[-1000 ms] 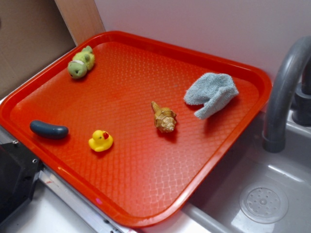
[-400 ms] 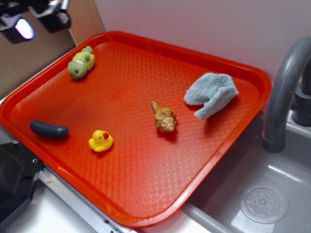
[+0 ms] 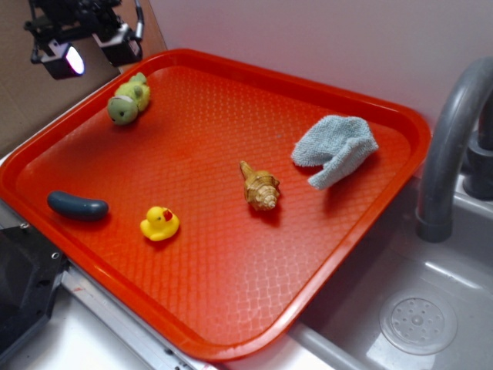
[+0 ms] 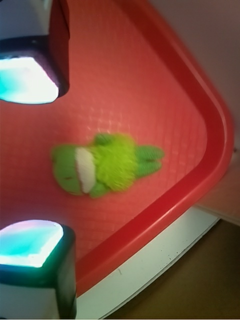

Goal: Grab the green animal.

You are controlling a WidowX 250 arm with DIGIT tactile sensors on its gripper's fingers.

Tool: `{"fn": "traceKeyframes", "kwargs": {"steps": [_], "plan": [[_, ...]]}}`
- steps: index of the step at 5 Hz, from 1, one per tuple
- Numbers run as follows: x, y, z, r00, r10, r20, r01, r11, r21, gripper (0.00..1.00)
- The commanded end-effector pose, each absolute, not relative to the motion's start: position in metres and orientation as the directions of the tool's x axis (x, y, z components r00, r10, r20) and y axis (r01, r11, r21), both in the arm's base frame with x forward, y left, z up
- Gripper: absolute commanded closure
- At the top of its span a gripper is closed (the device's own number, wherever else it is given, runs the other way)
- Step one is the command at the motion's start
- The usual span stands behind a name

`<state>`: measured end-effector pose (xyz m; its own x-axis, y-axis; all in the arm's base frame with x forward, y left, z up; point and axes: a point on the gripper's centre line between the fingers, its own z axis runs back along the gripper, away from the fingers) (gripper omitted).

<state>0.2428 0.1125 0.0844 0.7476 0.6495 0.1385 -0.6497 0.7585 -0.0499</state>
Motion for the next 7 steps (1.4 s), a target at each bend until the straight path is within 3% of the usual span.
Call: {"fn": "traceKeyframes", "kwargs": {"steps": [1, 3, 4, 6, 7], "plan": [[0.266, 0.125, 0.063, 0.763, 0.629, 0.152, -0.636, 0.771, 0.001, 0.0], [0.277, 0.134, 0.034, 0.771, 0.628, 0.104, -0.636, 0.769, 0.068, 0.0], [0.276, 0.134, 0.027, 0.78, 0.619, 0.093, -0.625, 0.777, 0.075, 1.0], [0.272, 0.131, 0.033, 0.792, 0.602, 0.099, -0.608, 0.792, 0.057, 1.0], [0.269, 0.126, 0.052, 0.815, 0.569, 0.111, -0.576, 0.817, 0.04, 1.0]]}}
